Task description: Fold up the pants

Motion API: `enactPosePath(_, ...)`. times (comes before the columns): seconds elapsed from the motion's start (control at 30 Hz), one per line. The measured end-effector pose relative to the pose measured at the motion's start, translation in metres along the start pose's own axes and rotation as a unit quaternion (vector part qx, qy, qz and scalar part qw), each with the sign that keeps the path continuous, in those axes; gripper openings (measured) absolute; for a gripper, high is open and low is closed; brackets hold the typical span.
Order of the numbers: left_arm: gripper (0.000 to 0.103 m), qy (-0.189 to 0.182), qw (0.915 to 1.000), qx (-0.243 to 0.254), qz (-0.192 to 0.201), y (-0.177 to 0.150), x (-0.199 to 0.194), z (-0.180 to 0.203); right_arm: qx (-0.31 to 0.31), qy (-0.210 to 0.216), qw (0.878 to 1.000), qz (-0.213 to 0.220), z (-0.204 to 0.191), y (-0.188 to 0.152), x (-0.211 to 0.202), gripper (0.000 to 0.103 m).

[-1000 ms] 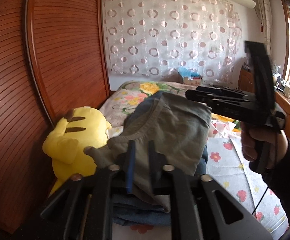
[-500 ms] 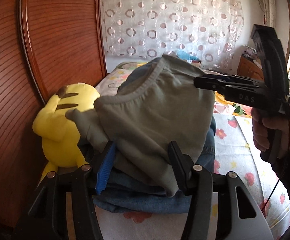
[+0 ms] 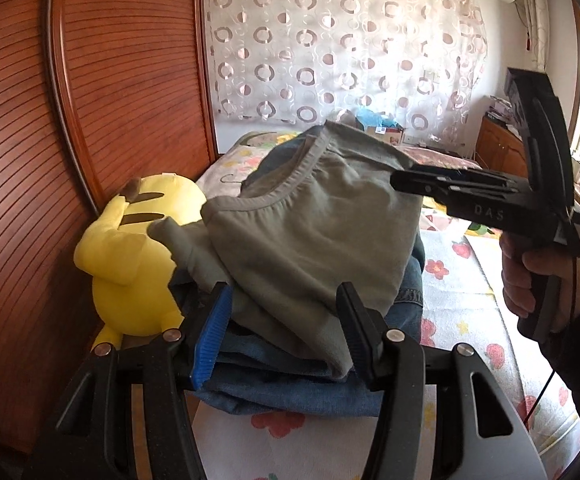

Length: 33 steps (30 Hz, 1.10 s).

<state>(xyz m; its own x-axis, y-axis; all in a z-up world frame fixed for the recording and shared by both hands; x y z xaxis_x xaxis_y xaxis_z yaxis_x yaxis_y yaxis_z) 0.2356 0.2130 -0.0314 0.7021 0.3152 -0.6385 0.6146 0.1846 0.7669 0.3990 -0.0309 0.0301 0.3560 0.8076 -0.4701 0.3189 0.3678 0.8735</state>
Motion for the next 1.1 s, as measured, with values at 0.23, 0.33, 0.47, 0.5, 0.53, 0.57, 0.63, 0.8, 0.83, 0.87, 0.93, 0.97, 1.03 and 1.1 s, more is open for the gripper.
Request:
enactPosePath(0.23,0.055,0.002,0.9999,0.001,0.015,0.001,-0.018,0.001,-0.001,-0.007,1.0,0.006,-0.02,-0.008,-0.023,0.043)
enactPosePath(0.33,0.055,-0.001,0.9998,0.003,0.02,0.001,-0.025,0.003,0.0,-0.013,1.0,0.007,-0.027,-0.011,-0.034,0.043)
enactPosePath(0.47,0.056,-0.008,0.9997,0.002,0.024,-0.002,-0.033,0.006,0.005,-0.022,1.0,0.01,-0.035,-0.017,-0.05,0.043)
enactPosePath(0.5,0.056,-0.009,0.9997,0.003,0.024,-0.002,-0.034,0.007,0.007,-0.026,1.0,0.011,-0.037,-0.019,-0.054,0.043)
enactPosePath(0.53,0.056,-0.013,0.9996,0.004,0.027,-0.003,-0.037,0.008,0.009,-0.028,1.0,0.011,-0.039,-0.019,-0.059,0.043)
enactPosePath(0.57,0.056,-0.016,0.9995,0.006,0.028,-0.004,-0.038,0.009,0.01,-0.03,0.999,0.012,-0.04,-0.02,-0.063,0.043)
enactPosePath(0.63,0.071,-0.025,0.9992,0.01,0.029,-0.005,-0.042,0.011,0.012,-0.036,0.999,0.014,-0.045,-0.023,-0.073,0.043)
enactPosePath(0.8,0.083,-0.042,0.9979,0.012,0.048,-0.006,-0.059,0.014,0.015,-0.051,0.998,0.022,-0.058,-0.03,-0.098,0.043)
enactPosePath(0.83,0.086,-0.043,0.9978,0.014,0.049,-0.006,-0.061,0.014,0.015,-0.054,0.998,0.023,-0.061,-0.032,-0.102,0.043)
enactPosePath(0.87,0.087,-0.047,0.9975,0.018,0.05,-0.007,-0.064,0.015,0.015,-0.058,0.998,0.024,-0.064,-0.034,-0.106,0.043)
enactPosePath(0.93,0.088,-0.051,0.997,0.023,0.053,-0.008,-0.069,0.019,0.017,-0.063,0.997,0.027,-0.069,-0.037,-0.112,0.043)
enactPosePath(0.97,0.088,-0.052,0.9968,0.027,0.054,-0.009,-0.07,0.02,0.019,-0.065,0.997,0.028,-0.071,-0.038,-0.114,0.043)
enactPosePath(1.03,0.088,-0.054,0.9964,0.033,0.056,-0.01,-0.073,0.024,0.024,-0.071,0.997,0.03,-0.075,-0.042,-0.12,0.043)
enactPosePath(1.1,0.088,-0.062,0.9955,0.037,0.061,-0.012,-0.078,0.029,0.027,-0.078,0.996,0.032,-0.08,-0.047,-0.128,0.043)
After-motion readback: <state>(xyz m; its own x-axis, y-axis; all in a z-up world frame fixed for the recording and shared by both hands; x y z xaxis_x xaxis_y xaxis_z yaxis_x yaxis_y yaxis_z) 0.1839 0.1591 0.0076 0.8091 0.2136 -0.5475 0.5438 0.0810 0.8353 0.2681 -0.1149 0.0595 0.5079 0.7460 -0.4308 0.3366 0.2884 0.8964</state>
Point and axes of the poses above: each gripper's, at about its wrist camera, not at the fingertips, and x roughly the way its jaws point, z to its right, y to its top, the point moved 5 cm from there along x, roughly the way its jaws point, and after that the axes turned 6 degrees about y, right-handed, at the moved point
